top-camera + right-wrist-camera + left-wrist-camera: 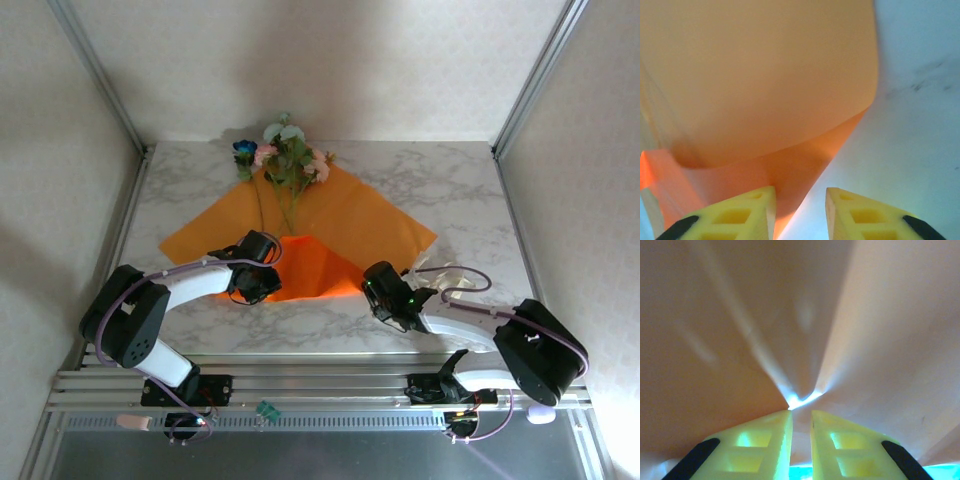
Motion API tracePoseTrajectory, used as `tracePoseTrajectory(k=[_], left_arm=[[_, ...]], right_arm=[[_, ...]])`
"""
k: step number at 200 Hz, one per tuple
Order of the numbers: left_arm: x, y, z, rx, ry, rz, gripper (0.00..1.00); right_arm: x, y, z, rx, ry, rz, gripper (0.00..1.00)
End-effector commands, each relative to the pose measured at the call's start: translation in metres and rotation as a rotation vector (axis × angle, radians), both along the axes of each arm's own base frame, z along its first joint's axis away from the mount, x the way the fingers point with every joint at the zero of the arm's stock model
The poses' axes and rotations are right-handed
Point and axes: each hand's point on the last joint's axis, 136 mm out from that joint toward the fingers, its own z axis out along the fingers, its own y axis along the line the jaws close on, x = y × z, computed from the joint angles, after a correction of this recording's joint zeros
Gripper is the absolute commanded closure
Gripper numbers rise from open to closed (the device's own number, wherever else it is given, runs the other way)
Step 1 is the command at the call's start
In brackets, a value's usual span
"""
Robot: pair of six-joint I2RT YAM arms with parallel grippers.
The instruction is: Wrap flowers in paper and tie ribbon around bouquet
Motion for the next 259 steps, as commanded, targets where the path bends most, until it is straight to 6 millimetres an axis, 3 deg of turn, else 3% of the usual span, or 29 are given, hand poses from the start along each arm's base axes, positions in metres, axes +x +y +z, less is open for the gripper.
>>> tracePoseTrajectory(k=[1, 23, 28, 44, 57, 84, 89, 98, 110, 123, 133, 144, 155, 178, 194, 226, 259], left_arm=[[-0.007, 0.007, -0.005, 0.049, 0.031, 0.002, 0.85], [-0.007, 0.006, -0.005, 0.049, 0.031, 0.000, 0.85], [-0.007, 0.006, -0.006, 0.049, 0.032, 0.000, 0.85], [-0.007, 0.006, -0.006, 0.050, 0.033, -0.001, 0.85], [-0.007, 0.006, -0.006, 0.050, 0.033, 0.000, 0.85], [-0.004, 0.006, 0.001, 0.047, 0.019, 0.017, 0.85], [-0.002, 0.006, 0.003, 0.042, 0.014, 0.023, 0.85], [-0.002, 0.005, 0.004, 0.038, 0.013, 0.032, 0.84], [-0.002, 0.004, 0.005, 0.031, 0.015, 0.035, 0.85], [-0.002, 0.002, 0.004, 0.019, 0.015, 0.039, 0.85], [-0.001, 0.001, 0.006, 0.013, 0.009, 0.042, 0.85], [0.000, 0.001, 0.007, 0.009, 0.004, 0.045, 0.85], [0.001, 0.001, 0.008, 0.009, 0.003, 0.047, 0.85], [0.000, 0.001, 0.007, 0.005, 0.004, 0.049, 0.85], [0.000, 0.001, 0.007, 0.006, 0.002, 0.051, 0.85], [0.000, 0.001, 0.009, 0.008, 0.000, 0.053, 0.85], [0.005, 0.003, 0.022, 0.017, -0.030, 0.069, 0.83]], right_arm=[[0.000, -0.018, -0.007, -0.054, 0.001, -0.040, 0.67], [0.005, -0.019, -0.008, -0.056, -0.005, -0.050, 0.69], [0.000, -0.027, -0.018, -0.076, 0.010, -0.053, 0.70], [0.004, -0.025, -0.020, -0.068, 0.002, -0.050, 0.83], [0.005, -0.022, -0.021, -0.062, 0.004, -0.045, 1.00], [-0.004, -0.025, -0.023, -0.064, 0.058, -0.052, 1.00], [0.001, -0.019, -0.012, -0.054, 0.049, -0.049, 0.91], [-0.004, -0.022, -0.006, -0.091, 0.085, -0.035, 0.64], [-0.008, -0.029, 0.008, -0.158, 0.117, -0.017, 0.52], [-0.007, -0.030, 0.026, -0.213, 0.098, 0.032, 0.52], [-0.003, -0.022, 0.045, -0.250, 0.041, 0.106, 0.57], [0.000, -0.007, 0.062, -0.269, -0.023, 0.201, 0.63], [0.003, 0.021, 0.070, -0.206, -0.081, 0.294, 0.69], [0.000, 0.100, 0.055, 0.071, -0.110, 0.484, 0.77], [-0.001, 0.131, 0.041, 0.148, -0.072, 0.553, 0.83], [0.014, 0.120, 0.016, 0.142, -0.035, 0.442, 0.87], [0.004, 0.091, -0.016, 0.082, 0.086, 0.339, 0.88]])
